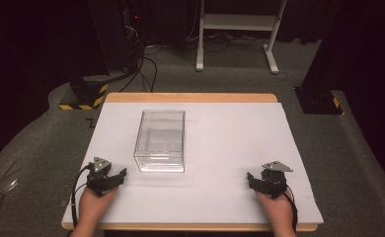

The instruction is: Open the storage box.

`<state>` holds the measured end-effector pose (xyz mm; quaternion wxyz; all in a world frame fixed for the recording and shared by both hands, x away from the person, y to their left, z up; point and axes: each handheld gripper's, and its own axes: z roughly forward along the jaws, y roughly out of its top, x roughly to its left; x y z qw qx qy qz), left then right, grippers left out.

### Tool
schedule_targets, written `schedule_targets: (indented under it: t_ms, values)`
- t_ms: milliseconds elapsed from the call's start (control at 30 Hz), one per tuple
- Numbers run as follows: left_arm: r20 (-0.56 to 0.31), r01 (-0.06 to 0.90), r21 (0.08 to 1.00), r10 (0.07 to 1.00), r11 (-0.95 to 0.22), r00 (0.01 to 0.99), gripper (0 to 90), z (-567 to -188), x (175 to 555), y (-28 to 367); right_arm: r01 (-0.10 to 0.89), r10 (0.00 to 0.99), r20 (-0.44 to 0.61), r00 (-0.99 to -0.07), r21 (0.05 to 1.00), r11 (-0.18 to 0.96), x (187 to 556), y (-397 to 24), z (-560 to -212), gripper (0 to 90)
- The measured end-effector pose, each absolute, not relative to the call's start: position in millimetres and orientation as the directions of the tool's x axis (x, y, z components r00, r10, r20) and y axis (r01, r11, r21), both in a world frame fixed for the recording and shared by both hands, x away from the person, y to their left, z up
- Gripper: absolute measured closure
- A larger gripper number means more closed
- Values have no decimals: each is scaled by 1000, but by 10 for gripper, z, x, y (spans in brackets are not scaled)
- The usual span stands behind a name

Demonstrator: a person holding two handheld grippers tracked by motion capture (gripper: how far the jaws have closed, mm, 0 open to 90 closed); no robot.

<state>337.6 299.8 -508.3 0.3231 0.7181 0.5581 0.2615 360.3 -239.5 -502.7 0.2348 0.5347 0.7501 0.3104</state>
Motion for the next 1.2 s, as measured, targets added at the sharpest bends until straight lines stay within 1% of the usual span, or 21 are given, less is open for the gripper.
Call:
schedule_targets:
  t_ms: [400,533,633,667,700,733,767,833,1067,1100,1133,1200]
  values:
    - [11,634,755,970,-166,241,350,-5080,3375,2998,653,947,-22,-320,719,237,3601,-2397,-5030,246]
    - [-8,628,761,966,-161,258,413,-5062,3336,3010,654,948,-20,-319,718,236,3602,-2396,-5029,246]
    - [-27,616,773,962,-153,272,422,-5020,3294,3008,654,948,-21,-319,718,236,3602,-2395,-5029,246]
    - [-52,591,794,953,-143,299,437,-4940,3224,2989,654,947,-21,-319,719,236,3600,-2395,-5029,246]
    - [-52,591,794,953,-143,299,448,-4940,3224,2989,654,947,-21,-319,719,236,3600,-2395,-5029,246]
    - [-73,549,824,934,-141,349,465,-4839,3140,2939,652,947,-22,-321,720,238,3601,-2397,-5030,246]
    - [-73,549,824,934,-141,349,477,-4839,3140,2939,652,947,-22,-321,720,238,3601,-2397,-5030,246]
    - [-82,520,842,918,-145,388,482,-4774,3091,2878,653,947,-21,-320,720,237,3600,-2395,-5030,246]
    - [-95,434,886,852,-164,515,524,-4613,3016,2457,653,948,-21,-319,719,236,3601,-2395,-5029,246]
    - [-95,434,886,852,-164,515,530,-4613,3016,2457,653,948,-21,-319,719,236,3601,-2395,-5029,246]
    - [-76,415,892,846,-178,528,535,-4590,3017,2360,654,947,-21,-320,719,236,3601,-2396,-5029,247]
    - [-103,415,897,843,-151,528,555,-4579,3048,2292,654,947,-21,-320,719,237,3601,-2396,-5029,246]
